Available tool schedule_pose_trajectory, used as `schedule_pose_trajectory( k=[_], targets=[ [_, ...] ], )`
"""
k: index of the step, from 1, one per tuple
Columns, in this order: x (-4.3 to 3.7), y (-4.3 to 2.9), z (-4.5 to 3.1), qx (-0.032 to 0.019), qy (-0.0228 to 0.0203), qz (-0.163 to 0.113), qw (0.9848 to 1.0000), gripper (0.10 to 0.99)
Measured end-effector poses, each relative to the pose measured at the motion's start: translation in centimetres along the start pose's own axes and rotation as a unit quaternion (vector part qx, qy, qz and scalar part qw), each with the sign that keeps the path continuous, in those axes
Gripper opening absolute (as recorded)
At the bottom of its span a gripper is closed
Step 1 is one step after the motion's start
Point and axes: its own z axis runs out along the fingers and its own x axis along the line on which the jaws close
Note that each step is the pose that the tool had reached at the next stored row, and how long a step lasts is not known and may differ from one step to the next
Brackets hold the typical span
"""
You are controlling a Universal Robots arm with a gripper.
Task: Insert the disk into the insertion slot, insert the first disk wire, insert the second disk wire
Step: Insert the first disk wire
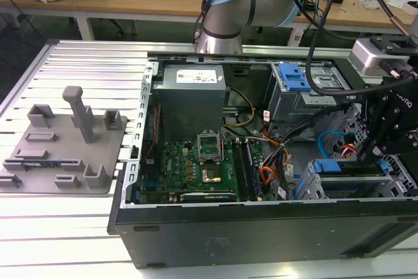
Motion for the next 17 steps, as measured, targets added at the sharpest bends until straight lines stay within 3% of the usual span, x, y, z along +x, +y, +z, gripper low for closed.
schedule_pose_trajectory(
  k=[17],
  targets=[
    [0.00, -0.11, 0.79, 0.0000, 0.0004, 0.000, 1.0000, 0.169]
  ],
)
